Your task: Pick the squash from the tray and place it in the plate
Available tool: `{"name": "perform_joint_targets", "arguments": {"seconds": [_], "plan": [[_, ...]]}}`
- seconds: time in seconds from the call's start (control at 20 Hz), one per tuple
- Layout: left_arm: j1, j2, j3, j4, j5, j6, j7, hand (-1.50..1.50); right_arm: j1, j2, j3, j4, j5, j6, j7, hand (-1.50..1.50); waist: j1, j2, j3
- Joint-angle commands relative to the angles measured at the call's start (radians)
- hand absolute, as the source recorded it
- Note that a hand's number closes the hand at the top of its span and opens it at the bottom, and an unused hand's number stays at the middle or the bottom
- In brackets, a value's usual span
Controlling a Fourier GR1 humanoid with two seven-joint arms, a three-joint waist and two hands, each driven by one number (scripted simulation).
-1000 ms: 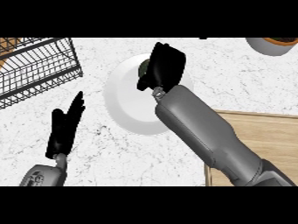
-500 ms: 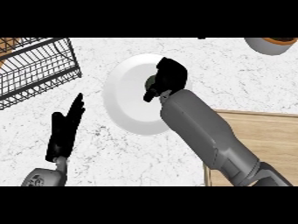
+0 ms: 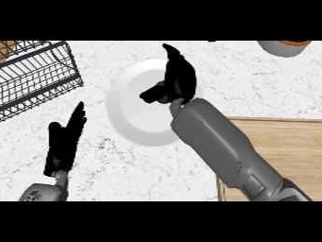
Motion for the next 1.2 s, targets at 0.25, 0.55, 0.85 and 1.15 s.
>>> {"name": "perform_joint_targets", "arguments": {"seconds": [0.25, 0.55, 0.85, 1.15], "plan": [[0.032, 0.022, 0.019, -0.068, 0.004, -0.004, 0.053, 0.00, 0.206, 0.001, -0.041, -0.266, -0.207, -0.231, -0.234, -1.50, -0.018, -0.008, 0.000], [0.031, 0.016, 0.052, -0.001, 0.007, -0.036, -0.020, 0.00, 0.344, 0.001, -0.024, -0.247, -0.337, -0.205, -0.517, -1.50, -0.022, -0.004, -0.001], [0.071, -0.014, 0.040, -0.067, -0.017, -0.037, 0.023, 0.00, 0.269, 0.001, -0.061, -0.189, -0.383, -0.156, -0.577, -1.50, -0.024, -0.006, -0.001], [-0.043, -0.016, 0.091, 0.078, -0.020, -0.058, -0.017, 0.00, 0.238, 0.001, 0.077, -0.103, -0.461, -0.298, -0.574, -1.50, -0.022, -0.004, -0.002]]}}
